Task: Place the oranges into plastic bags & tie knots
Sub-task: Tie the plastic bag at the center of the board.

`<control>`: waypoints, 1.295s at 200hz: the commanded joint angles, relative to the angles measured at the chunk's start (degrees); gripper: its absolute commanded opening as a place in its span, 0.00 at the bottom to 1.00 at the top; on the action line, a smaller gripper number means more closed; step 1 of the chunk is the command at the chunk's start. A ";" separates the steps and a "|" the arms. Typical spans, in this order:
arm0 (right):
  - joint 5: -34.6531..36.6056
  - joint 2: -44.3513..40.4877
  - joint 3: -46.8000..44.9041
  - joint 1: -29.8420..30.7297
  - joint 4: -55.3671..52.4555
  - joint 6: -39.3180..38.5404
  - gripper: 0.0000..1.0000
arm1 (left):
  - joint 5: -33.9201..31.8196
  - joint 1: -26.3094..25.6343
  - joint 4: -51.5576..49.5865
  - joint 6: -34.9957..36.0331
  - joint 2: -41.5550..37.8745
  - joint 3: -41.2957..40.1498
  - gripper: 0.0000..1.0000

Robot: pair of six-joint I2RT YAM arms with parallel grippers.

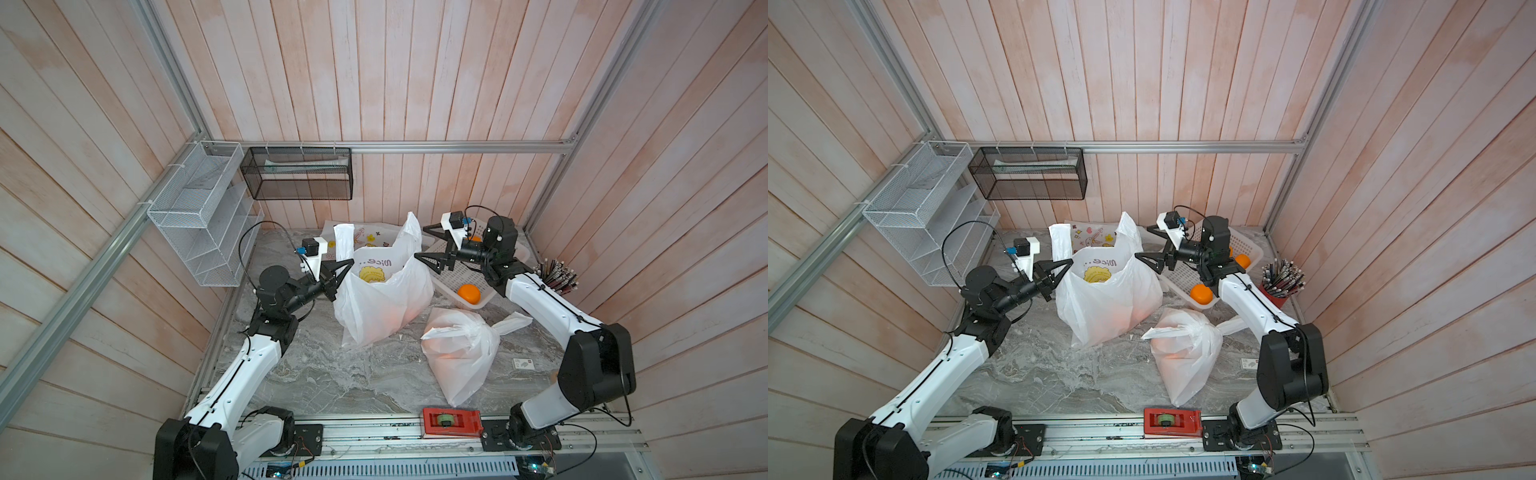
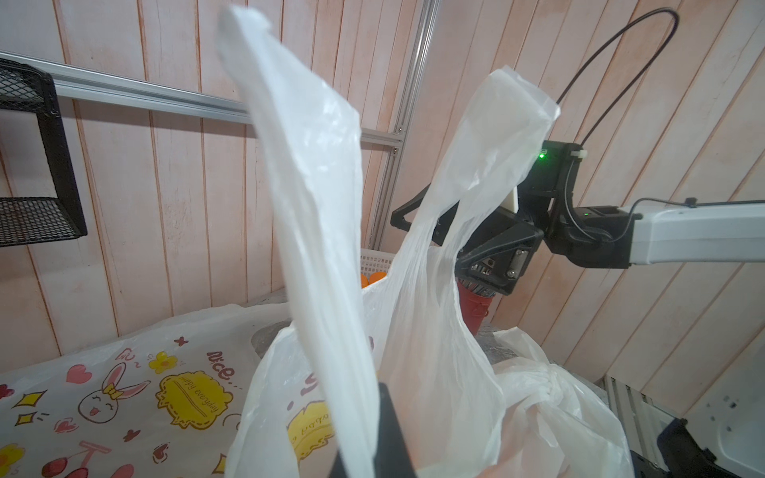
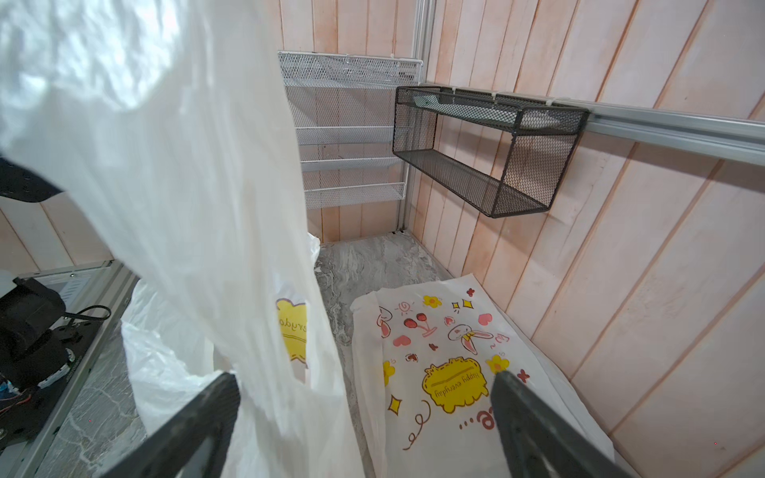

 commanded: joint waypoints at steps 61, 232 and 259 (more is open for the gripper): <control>-3.36 9.15 7.95 5.68 5.32 2.85 0.77 | 2.29 0.82 1.75 -0.12 1.76 0.22 0.00; 14.08 -10.93 -6.48 6.50 -4.26 -7.14 0.00 | 10.26 2.91 -7.23 4.93 -0.60 1.88 0.00; 21.53 -17.73 -10.61 6.50 -13.37 -12.04 0.00 | 12.65 2.37 -8.45 7.71 -0.84 2.32 0.00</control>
